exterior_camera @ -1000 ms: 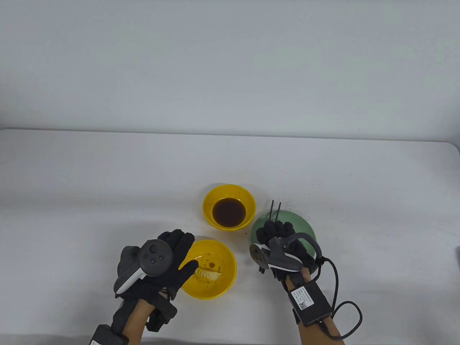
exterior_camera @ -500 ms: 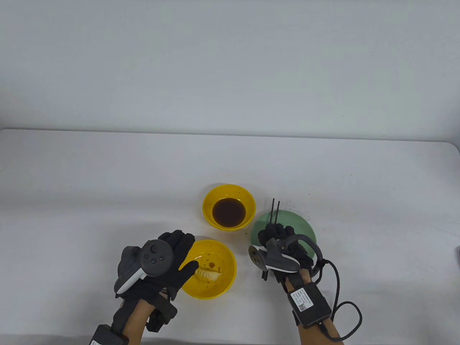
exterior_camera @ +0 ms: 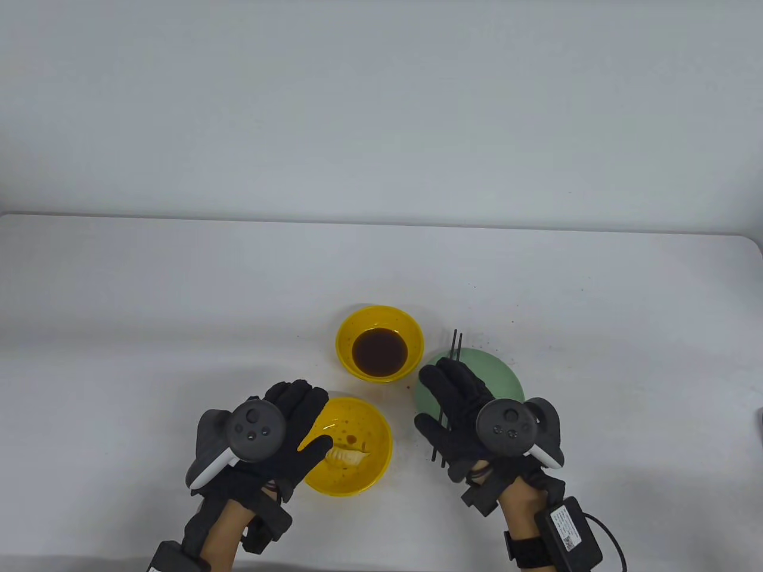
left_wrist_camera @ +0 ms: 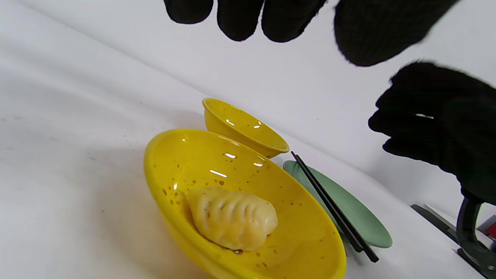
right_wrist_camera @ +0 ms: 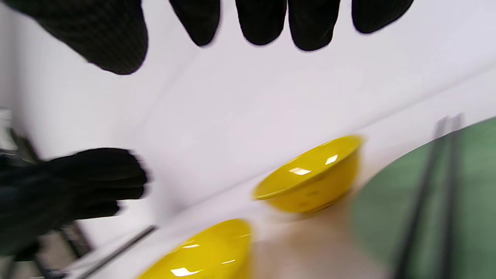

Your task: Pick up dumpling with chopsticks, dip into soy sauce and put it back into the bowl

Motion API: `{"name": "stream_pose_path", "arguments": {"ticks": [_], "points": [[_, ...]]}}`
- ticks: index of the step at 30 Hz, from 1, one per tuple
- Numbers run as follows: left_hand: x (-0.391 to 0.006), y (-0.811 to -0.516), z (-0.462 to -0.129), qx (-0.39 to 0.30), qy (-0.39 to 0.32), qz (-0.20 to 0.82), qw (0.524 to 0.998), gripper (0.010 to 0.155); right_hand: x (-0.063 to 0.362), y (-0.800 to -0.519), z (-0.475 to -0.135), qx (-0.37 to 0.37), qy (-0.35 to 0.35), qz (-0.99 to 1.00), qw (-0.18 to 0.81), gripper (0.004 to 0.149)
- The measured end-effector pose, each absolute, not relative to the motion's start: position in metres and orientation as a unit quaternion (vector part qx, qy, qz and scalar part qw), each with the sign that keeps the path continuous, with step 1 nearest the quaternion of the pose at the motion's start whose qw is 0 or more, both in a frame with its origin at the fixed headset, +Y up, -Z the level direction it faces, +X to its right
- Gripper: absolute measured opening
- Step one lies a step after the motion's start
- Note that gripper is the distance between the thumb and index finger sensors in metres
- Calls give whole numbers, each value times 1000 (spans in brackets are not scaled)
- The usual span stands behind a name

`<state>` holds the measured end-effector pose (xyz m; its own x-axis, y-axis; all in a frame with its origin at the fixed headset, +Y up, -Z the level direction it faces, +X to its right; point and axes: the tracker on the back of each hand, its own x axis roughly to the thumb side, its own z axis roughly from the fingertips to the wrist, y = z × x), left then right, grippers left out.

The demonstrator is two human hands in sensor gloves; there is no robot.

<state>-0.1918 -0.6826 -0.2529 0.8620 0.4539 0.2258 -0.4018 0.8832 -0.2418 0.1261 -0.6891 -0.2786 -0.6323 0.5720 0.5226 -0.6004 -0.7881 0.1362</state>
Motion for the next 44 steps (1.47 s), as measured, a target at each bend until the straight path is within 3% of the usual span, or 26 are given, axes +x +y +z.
{"name": "stream_pose_path", "arguments": {"ticks": [4, 8, 44], "points": [[-191, -682, -253, -93, -143, 226, 959, 77, 105, -692, -271, 316, 2, 914, 253, 86], [-192, -683, -254, -98, -140, 225, 959, 77, 98, -698, -271, 322, 21, 915, 242, 88], [-188, -685, -254, -105, -144, 214, 960, 79, 93, -703, -273, 303, 57, 920, 243, 84]]}}
